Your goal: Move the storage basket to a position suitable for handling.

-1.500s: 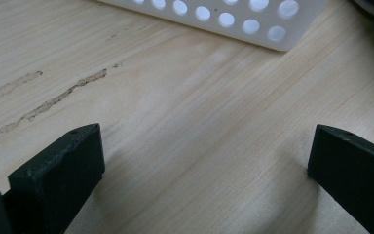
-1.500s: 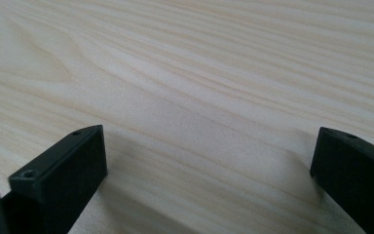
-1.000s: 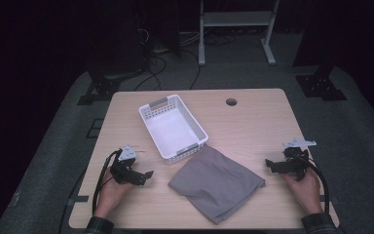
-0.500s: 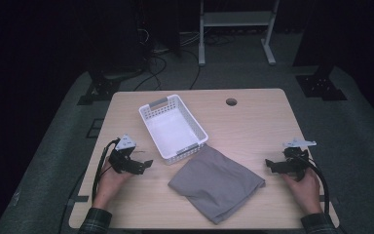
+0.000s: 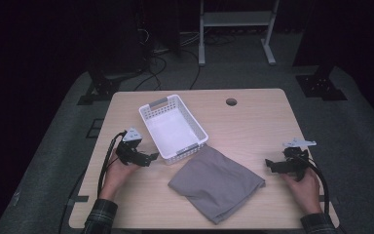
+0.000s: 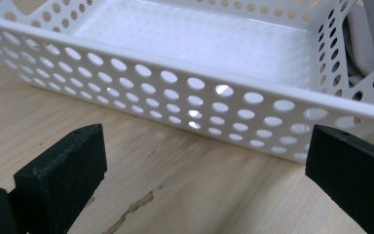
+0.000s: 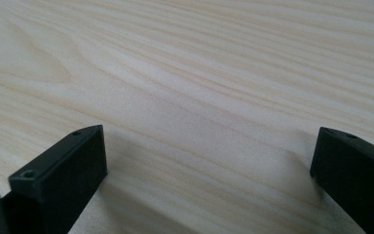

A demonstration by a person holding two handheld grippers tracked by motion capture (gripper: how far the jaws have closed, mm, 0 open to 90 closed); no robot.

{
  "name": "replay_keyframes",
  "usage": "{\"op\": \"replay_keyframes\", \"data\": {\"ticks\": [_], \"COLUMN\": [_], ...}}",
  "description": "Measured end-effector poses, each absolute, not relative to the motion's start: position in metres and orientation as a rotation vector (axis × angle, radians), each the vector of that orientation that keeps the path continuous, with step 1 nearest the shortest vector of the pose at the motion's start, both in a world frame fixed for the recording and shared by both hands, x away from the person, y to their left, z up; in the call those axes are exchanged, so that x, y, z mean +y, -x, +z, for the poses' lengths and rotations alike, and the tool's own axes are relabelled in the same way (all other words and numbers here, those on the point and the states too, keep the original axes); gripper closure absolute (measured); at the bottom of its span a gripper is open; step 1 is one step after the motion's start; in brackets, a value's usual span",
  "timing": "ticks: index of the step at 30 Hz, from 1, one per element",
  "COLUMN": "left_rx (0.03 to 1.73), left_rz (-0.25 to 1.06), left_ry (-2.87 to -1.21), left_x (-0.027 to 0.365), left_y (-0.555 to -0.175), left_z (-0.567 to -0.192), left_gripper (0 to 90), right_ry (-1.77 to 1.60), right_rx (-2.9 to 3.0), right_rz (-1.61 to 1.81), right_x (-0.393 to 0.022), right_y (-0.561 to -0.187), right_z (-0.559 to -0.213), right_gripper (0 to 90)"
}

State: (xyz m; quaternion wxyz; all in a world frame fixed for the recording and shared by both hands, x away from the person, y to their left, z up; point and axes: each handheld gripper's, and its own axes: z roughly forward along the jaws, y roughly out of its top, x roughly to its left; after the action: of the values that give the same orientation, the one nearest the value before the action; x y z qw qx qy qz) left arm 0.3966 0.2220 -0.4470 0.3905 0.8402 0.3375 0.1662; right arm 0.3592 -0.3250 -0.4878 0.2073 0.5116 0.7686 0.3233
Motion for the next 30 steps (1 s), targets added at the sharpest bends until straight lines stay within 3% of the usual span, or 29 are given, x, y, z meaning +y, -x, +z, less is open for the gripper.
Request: {"op": "replay_keyframes", "data": {"ticks": [30], "left_rx": [0.787], "left_rz": [0.381], "left_ry": [-2.158], "left_x": [0.165], "left_y": [-0.429], "left_z": [-0.453], "left_gripper": [0.7], "right_ry": [-1.428], "right_rx": [2.139], "right_rz": [0.900], "right_x": [-0.325], "right_y": [-0.359], "right_z": [-0.488], "right_gripper": [0.0]}}
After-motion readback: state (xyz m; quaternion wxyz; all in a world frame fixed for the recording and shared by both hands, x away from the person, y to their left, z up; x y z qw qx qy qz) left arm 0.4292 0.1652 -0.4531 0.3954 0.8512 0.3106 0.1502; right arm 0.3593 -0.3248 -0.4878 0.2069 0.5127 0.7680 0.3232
